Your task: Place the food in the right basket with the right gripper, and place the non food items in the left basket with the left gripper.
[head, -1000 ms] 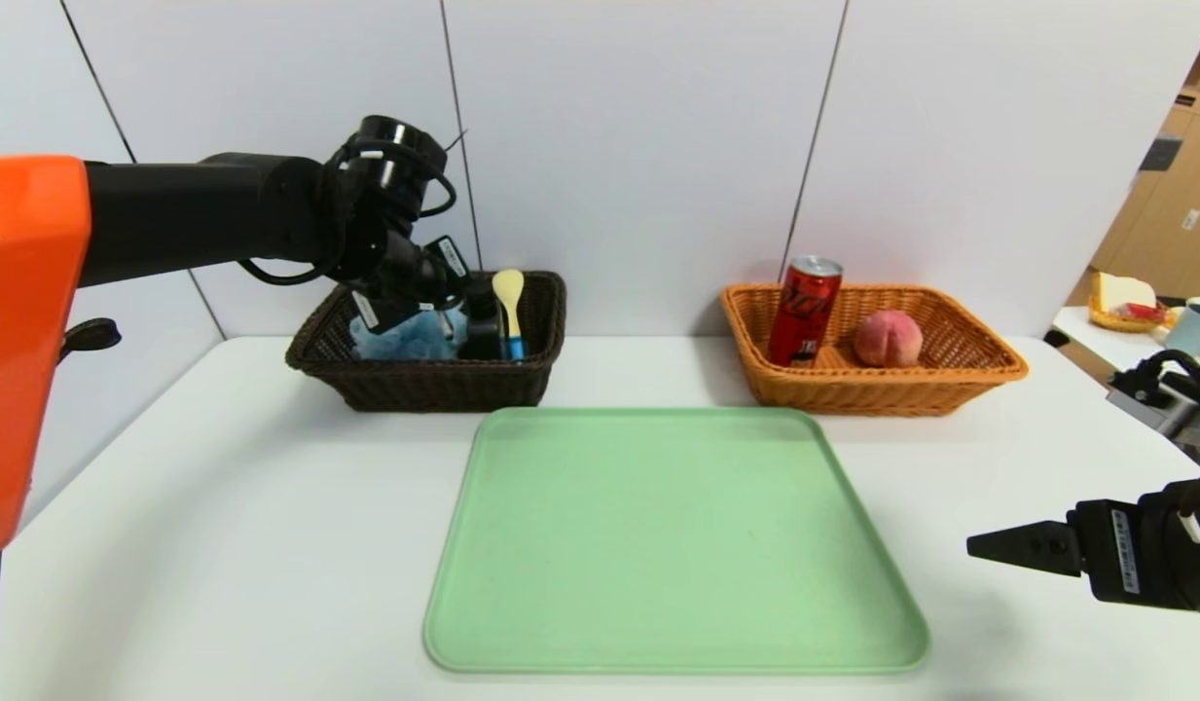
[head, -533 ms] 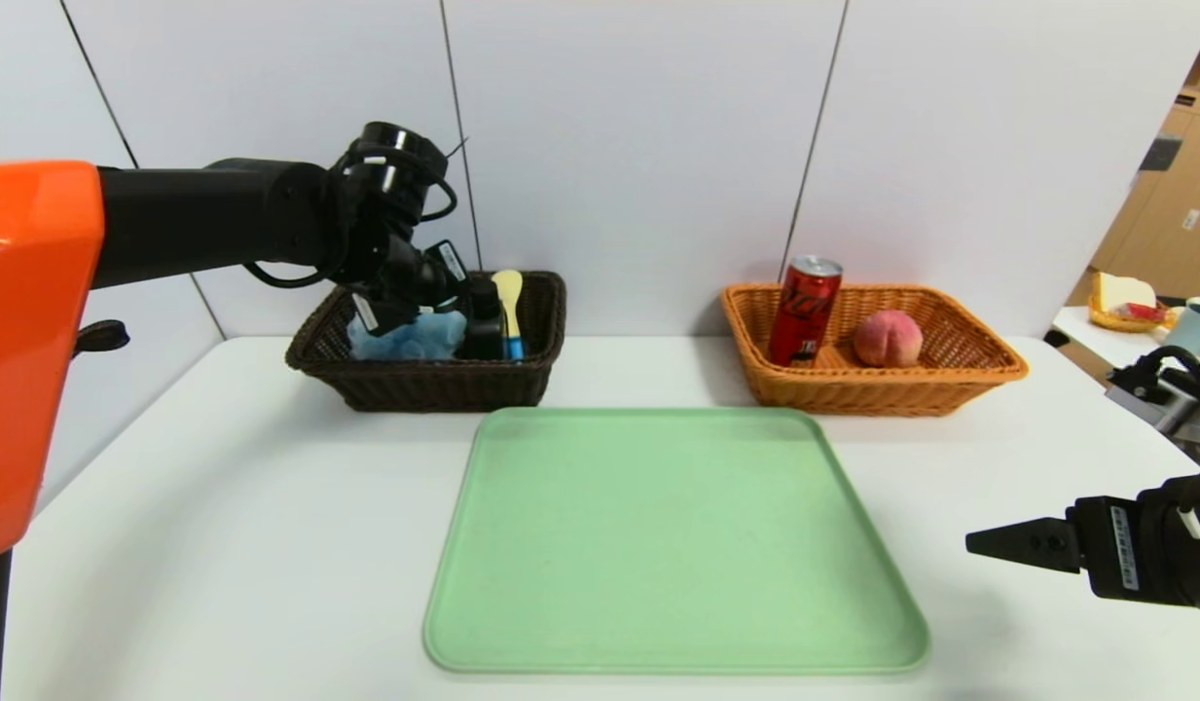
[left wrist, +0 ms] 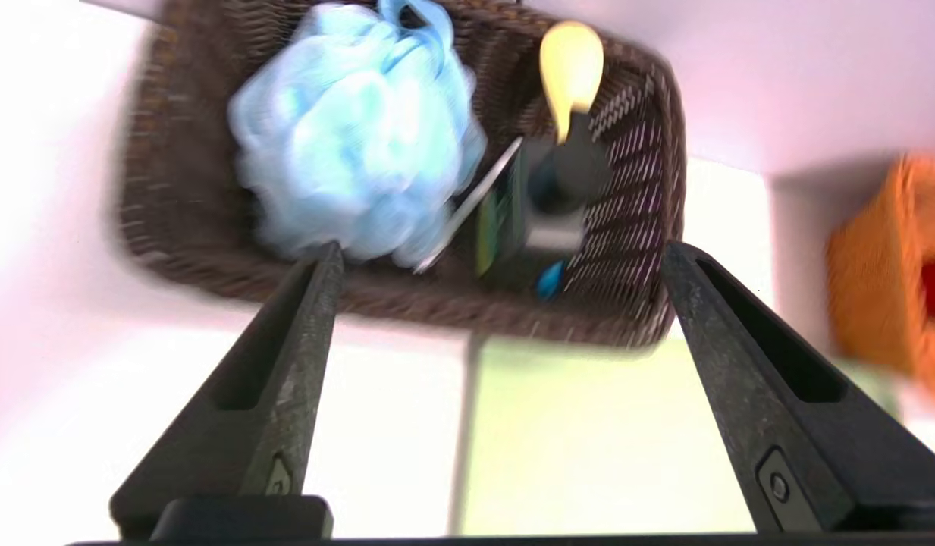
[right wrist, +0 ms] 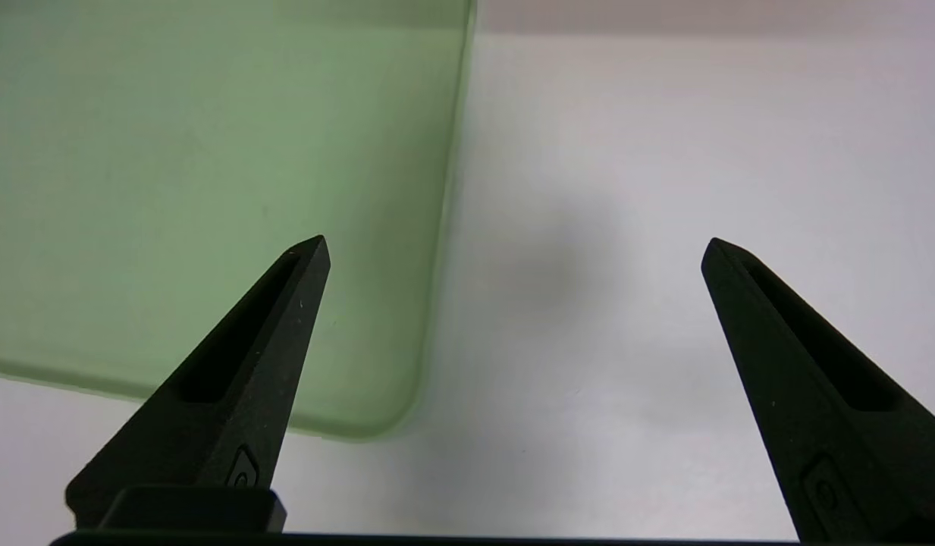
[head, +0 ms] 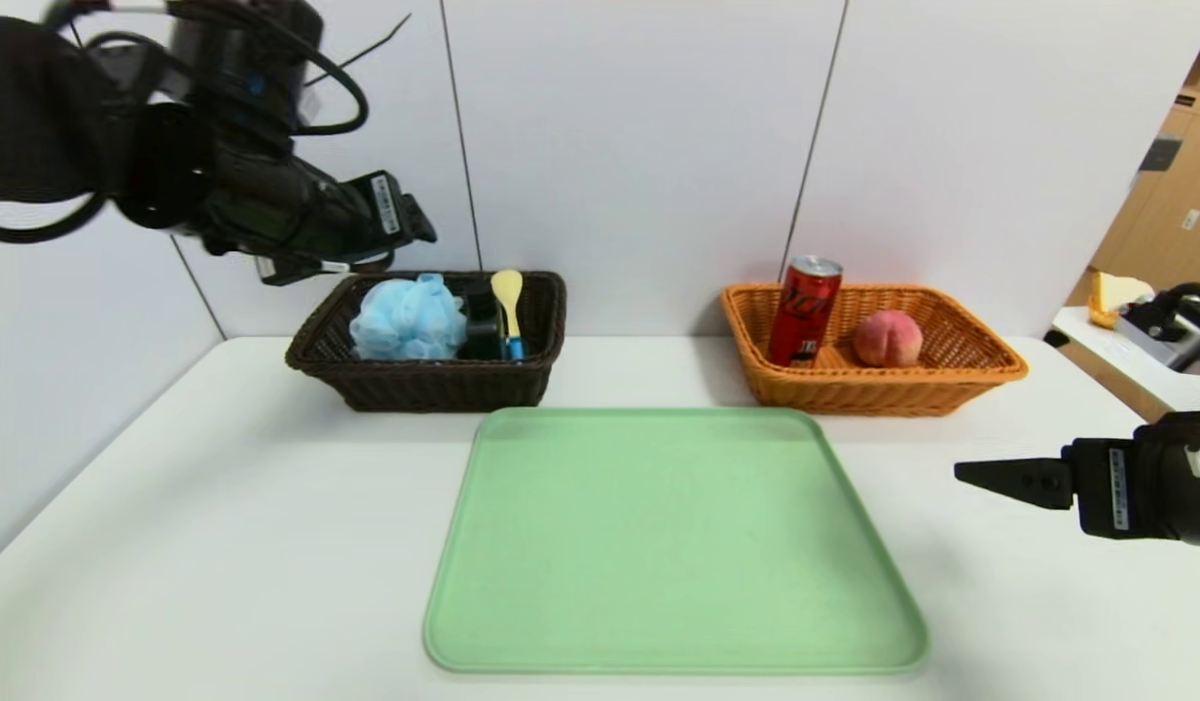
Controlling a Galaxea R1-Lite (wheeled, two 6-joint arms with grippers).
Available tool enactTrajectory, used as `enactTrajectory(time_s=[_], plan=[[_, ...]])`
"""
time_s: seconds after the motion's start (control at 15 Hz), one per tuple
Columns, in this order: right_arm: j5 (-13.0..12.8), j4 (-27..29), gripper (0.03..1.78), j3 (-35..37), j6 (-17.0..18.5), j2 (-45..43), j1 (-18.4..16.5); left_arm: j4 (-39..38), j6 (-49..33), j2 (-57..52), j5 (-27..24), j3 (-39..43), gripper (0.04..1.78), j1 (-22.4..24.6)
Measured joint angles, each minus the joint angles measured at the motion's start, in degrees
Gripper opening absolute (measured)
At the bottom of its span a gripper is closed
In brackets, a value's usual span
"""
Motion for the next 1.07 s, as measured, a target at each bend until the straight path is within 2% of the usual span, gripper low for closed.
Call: enactTrajectory(time_s=[0.13, 0.27, 0.4, 0.67, 0.93, 1.07], plan=[[-1.69, -4.49, 1.70, 0.04, -3.83, -0.77, -0.11, -2.01, 8.44, -10.46, 0.41, 9.30, 1.53, -1.17], [-5.97, -9.20, 1.70, 0.30, -4.35, -1.32, -0.22, -4.66, 15.07, -20.53, 2.80, 18.20, 1.57, -1.49], [-8.57, -10.78, 1.70, 1.61, -4.28, -2.69, -0.80, -7.00, 19.04, -30.34, 5.84, 26.31, 1.60, 1.54], [-9.09, -11.24, 1.70, 8.02, -4.17, -9.73, -1.68, -8.73, 21.20, -48.42, 7.47, 39.78, 1.64, 12.01], [-11.35, -11.29, 1.70, 16.19, -4.17, -22.95, -2.78, -9.18, 22.71, -67.47, 7.72, 55.66, 1.67, 16.64], [-12.13, -11.31, 1.70, 20.32, -4.19, -30.82, -4.52, -10.72, 22.80, -75.47, 7.11, 63.66, 1.67, 18.38]])
